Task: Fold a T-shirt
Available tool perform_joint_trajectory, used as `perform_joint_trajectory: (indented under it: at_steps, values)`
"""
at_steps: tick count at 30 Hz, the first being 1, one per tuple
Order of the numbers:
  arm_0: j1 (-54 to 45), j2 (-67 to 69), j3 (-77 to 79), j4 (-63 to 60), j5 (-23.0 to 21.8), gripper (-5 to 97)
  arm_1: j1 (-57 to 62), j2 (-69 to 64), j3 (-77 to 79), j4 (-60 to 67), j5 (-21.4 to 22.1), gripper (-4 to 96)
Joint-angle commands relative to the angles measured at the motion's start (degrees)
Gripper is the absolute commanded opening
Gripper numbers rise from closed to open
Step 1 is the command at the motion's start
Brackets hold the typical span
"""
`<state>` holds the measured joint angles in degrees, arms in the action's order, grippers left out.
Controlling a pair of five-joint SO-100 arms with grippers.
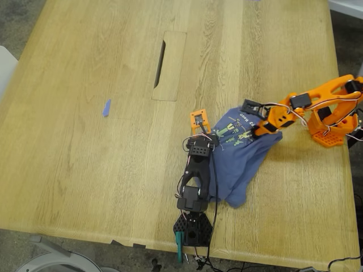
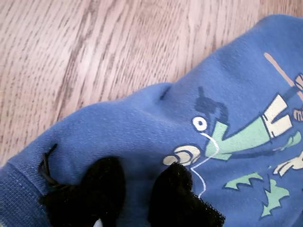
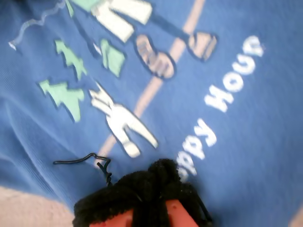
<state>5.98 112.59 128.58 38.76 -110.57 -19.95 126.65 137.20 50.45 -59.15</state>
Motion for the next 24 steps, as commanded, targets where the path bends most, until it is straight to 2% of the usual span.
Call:
perform_joint_trajectory:
  at_steps: [1, 7, 12, 19, 24]
  values:
    - [-3.5, 0.4, -3.6, 1.1, -0.4, 15, -0.6, 5.7, 3.7, 3.0, 0.4, 0.1]
    - [-7.3, 1.0, -3.5, 3.3, -0.6, 15, -0.6, 16.3, 10.6, 8.9, 0.8, 0.1]
    - [-9.7, 4.5, -4.0, 6.9, -0.4, 17, 3.3, 21.8, 10.5, 14.4, -0.2, 0.0]
    - [-8.3, 13.8, -6.6, 16.4, -0.2, 19, 9.5, 21.0, 0.4, 19.7, -0.7, 0.0]
    - [-6.3, 18.2, -13.4, 25.0, -0.2, 19, 14.6, 14.7, -12.2, 21.7, -1.2, 0.0]
